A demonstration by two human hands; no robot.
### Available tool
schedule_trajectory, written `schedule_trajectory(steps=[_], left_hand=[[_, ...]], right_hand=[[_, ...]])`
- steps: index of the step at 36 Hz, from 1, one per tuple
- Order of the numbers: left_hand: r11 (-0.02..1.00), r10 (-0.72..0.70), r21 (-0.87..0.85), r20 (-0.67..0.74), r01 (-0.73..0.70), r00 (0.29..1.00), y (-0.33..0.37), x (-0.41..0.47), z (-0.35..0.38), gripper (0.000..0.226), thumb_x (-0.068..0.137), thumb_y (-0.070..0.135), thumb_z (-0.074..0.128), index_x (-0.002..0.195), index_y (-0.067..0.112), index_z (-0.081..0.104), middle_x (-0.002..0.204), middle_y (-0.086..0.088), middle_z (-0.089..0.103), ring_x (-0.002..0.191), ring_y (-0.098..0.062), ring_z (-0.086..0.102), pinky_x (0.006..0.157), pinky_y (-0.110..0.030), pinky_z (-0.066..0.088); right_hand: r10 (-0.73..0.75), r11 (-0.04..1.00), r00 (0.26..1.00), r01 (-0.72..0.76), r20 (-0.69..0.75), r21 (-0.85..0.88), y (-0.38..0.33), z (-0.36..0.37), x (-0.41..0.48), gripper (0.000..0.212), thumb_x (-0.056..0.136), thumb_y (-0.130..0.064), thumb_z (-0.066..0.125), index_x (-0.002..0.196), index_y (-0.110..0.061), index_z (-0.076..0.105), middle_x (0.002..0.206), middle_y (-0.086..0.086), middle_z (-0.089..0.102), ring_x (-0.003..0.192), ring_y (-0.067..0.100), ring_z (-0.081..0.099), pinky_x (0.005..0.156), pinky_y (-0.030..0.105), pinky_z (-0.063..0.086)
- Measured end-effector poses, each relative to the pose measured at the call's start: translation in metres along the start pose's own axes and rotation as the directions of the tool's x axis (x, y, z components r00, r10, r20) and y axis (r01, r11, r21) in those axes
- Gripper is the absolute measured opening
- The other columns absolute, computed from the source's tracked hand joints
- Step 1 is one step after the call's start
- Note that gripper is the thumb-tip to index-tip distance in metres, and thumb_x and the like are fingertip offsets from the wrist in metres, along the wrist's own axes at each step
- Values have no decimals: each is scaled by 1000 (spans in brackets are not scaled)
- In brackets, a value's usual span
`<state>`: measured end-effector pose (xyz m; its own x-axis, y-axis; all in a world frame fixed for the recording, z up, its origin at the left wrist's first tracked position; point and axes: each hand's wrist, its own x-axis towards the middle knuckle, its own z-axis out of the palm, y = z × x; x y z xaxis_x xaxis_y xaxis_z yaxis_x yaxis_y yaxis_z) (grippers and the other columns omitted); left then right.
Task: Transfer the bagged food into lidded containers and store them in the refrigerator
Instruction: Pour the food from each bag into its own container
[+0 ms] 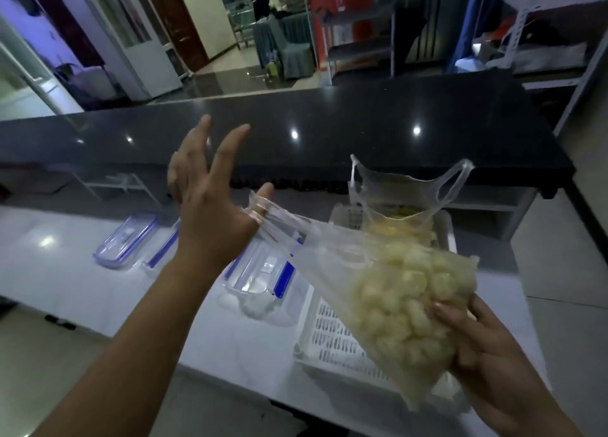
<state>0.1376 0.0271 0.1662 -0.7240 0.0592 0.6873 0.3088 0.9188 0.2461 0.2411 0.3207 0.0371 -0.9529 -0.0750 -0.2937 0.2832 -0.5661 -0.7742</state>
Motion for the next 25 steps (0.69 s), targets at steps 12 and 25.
schedule_trajectory(steps=[12, 25], left_hand=[[984, -177, 5, 210, 180, 962, -127, -16, 52, 72, 86, 29, 75, 150, 29, 41, 165, -9, 19, 152, -33, 15, 120, -57, 13], [905, -365, 52, 607, 423, 706, -253, -53, 128, 70, 94, 50, 54, 155, 37, 22, 167, -5, 7, 154, -28, -1, 121, -58, 3]], right_hand=[[-121, 978, 919, 47, -375, -202, 56, 69, 50, 42, 79, 12, 65, 111, -13, 71, 103, 13, 75, 79, 23, 74, 51, 35, 57], [-394, 780, 856, 119, -334, -615, 74, 150, 105, 49, 76, 2, 77, 106, -36, 75, 99, -7, 77, 88, 9, 73, 61, 19, 57]])
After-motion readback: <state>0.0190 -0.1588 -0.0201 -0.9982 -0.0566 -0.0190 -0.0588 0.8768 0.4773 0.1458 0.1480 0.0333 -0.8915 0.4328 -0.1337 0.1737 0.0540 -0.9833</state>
